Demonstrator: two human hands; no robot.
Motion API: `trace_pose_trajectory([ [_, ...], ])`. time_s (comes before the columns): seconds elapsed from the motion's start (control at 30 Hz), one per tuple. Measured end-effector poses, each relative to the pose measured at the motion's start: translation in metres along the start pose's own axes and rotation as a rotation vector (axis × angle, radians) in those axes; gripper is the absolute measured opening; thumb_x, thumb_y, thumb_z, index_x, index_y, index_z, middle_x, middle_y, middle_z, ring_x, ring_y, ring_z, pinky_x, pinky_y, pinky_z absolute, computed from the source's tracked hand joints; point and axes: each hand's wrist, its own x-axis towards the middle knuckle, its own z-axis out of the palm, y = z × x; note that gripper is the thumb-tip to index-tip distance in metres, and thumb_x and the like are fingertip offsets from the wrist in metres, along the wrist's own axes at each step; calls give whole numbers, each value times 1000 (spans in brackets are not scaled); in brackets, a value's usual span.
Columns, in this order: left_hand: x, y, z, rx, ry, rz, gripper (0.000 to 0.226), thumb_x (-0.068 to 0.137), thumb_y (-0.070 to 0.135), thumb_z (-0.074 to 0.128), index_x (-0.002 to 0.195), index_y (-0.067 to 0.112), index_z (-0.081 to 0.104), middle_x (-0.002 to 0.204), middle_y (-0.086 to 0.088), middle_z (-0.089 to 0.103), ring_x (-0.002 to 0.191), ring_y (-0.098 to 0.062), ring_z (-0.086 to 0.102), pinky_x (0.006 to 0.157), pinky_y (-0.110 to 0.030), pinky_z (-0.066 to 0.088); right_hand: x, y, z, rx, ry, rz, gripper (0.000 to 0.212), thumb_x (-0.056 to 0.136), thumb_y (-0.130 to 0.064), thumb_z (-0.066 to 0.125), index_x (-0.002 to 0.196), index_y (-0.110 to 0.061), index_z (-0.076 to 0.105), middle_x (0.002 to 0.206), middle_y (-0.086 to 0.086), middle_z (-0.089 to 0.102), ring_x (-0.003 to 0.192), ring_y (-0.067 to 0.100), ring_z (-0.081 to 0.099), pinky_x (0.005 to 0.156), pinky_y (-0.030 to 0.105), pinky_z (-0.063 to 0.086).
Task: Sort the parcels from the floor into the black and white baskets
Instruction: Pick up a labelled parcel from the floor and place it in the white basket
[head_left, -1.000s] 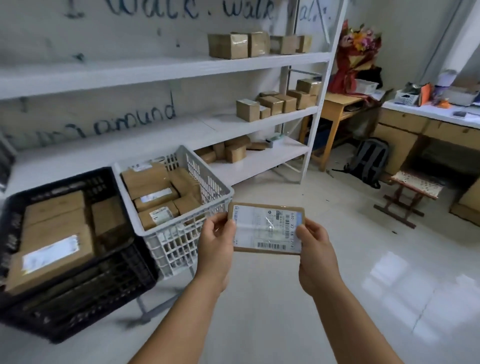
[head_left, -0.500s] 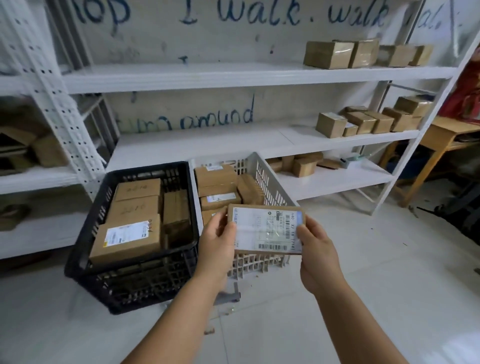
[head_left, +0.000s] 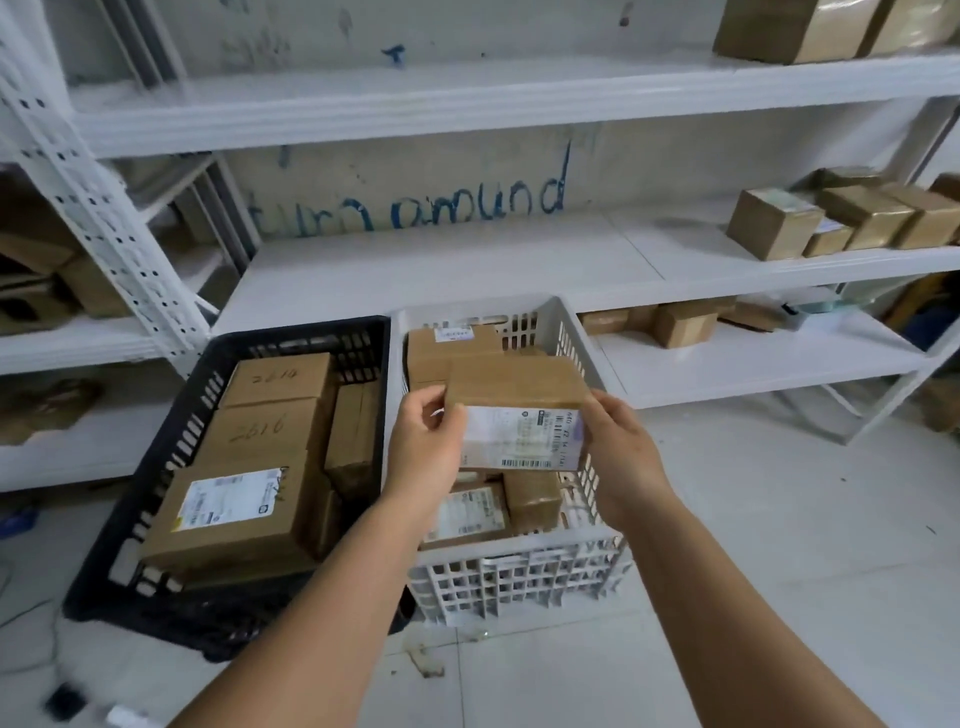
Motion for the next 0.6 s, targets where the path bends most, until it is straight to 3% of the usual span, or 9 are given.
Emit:
trace_pose_trajectory([
  [0.1,21,-8,7,48,57,-58,19,94,26,55,112,24,48,107,7,55,96,-9,55,81,-26,40,27,0,10,8,-23,55,20,97,-33,51,114,-25,55,106,7,68,97,26,68,86,50,56],
  [0.23,46,-19,14,111,89,-89,25,95,20,54,119,22,47,107,9,51,93,-6,50,80,-23,38,57,1,24,24,-45,153,18,99,-24,50,116,-19,50,107,13,66,94,28,69,73,39,60],
  [0.4,86,-39,19,207,46,-93,43,97,18,48,138,28,44,137,5,48,121,-14,50,97,-28,43,95,16,39,-43,-3,208,6,98,-15,51,103,-18,51,105,15,66,97,29,67,82,45,58],
  [0.5,109,-52,22,302,35,-124,43,98,17,46,140,26,42,141,3,46,115,-16,54,88,-30,49,119,33,49,-56,31,245,12,96,-12,52,107,-17,54,105,13,66,96,29,67,85,48,56],
  [0.6,127,-65,21,433,-2,-149,49,96,16,46,144,23,36,144,0,42,118,-21,54,93,-39,51,140,55,63,-64,35,290,28,95,-9,50,121,-18,55,109,9,66,94,25,66,79,40,56],
])
